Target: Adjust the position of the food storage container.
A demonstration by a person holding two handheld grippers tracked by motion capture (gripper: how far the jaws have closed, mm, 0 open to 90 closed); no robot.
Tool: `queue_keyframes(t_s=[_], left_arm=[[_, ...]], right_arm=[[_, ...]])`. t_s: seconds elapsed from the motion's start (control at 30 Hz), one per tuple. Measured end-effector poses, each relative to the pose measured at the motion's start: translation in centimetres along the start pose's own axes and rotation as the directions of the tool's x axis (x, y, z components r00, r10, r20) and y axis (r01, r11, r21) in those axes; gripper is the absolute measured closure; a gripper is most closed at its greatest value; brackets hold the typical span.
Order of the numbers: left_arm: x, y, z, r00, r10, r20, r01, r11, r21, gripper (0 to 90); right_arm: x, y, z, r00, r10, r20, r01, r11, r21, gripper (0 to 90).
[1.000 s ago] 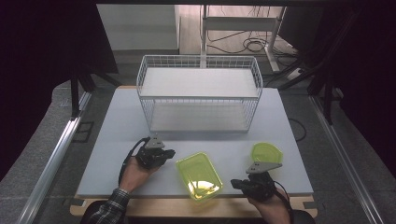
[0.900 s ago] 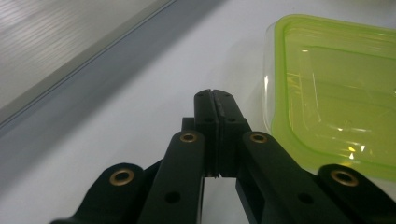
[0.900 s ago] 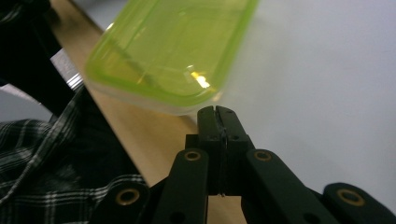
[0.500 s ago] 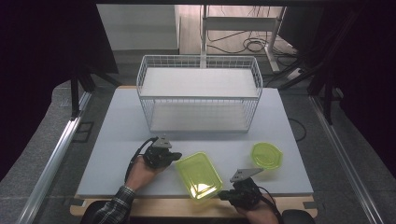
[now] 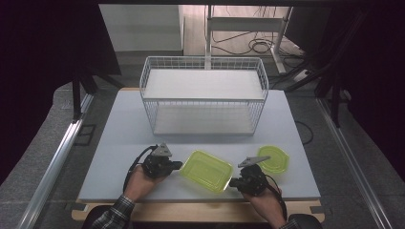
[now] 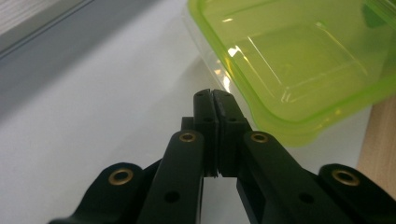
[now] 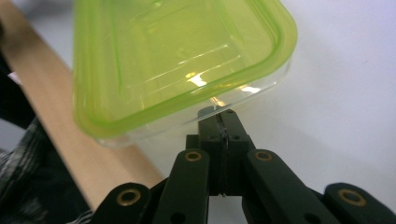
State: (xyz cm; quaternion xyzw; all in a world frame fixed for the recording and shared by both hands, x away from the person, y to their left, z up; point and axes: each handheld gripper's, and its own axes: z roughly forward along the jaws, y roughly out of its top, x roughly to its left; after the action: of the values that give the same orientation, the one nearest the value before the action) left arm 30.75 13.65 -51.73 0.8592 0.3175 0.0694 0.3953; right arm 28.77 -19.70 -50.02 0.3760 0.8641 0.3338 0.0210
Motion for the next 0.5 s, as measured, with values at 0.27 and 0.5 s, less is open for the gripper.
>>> queue_keyframes(t_s=[0.27, 0.5], left_arm=[[-0.8, -0.6, -0.5, 1.0000, -0.005, 0.005, 0.005, 0.9998, 0.017, 88.5], [-1.6, -1.1, -1.1, 0.9999, 0.005, 0.010, -0.005, 0.9996, 0.028, 87.7]], right_arm=[[-2.1, 1.9, 1.4, 0.9992, 0.026, 0.030, -0.026, 1.000, 0.011, 89.0], [-3.1, 3.3, 2.6, 0.9989, 0.039, 0.027, -0.040, 0.999, 0.020, 89.1]])
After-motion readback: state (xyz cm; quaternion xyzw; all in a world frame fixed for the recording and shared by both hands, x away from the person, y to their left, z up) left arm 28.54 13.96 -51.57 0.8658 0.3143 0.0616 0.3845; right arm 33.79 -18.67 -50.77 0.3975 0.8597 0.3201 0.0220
